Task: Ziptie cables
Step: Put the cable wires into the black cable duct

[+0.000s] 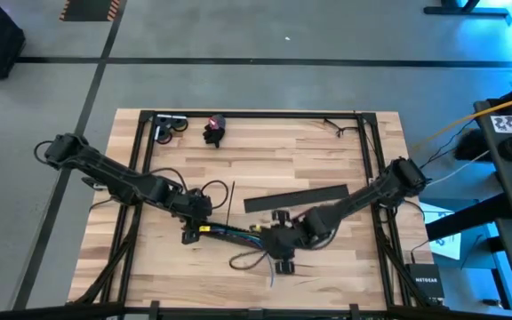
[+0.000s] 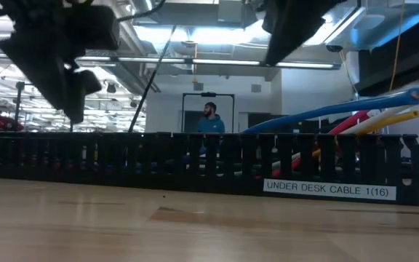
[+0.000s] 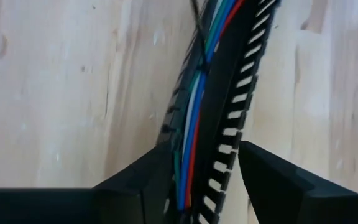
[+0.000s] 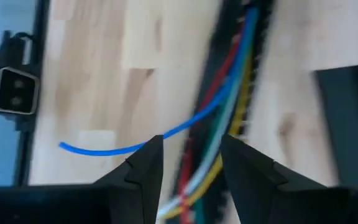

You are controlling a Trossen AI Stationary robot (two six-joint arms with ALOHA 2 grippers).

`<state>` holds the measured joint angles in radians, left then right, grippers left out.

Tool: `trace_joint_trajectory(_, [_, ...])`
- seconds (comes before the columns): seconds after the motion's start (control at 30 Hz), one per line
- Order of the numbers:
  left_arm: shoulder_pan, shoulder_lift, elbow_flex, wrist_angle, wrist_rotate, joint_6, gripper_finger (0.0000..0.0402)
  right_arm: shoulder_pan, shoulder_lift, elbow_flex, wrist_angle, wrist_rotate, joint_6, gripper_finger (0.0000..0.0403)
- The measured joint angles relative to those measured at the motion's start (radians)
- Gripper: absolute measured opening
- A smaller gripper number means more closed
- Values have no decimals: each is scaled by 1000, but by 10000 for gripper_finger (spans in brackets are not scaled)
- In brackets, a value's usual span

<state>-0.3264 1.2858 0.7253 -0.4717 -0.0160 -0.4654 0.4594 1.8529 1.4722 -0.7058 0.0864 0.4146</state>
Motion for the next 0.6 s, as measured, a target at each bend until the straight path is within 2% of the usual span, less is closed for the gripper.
trace_joint_trajectory(0.3, [-1, 0, -105, 100, -26, -38, 175, 38, 48, -34, 158, 32, 29, 154])
trace_joint_trajectory(0.47, [0, 1, -150, 202, -62, -111, 175, 37, 93, -35, 162, 121, 20, 154])
trace_joint_trajectory(0.6, [-1, 3, -151, 213, -87, -138, 175, 38, 125, -35, 188, 96, 71, 154])
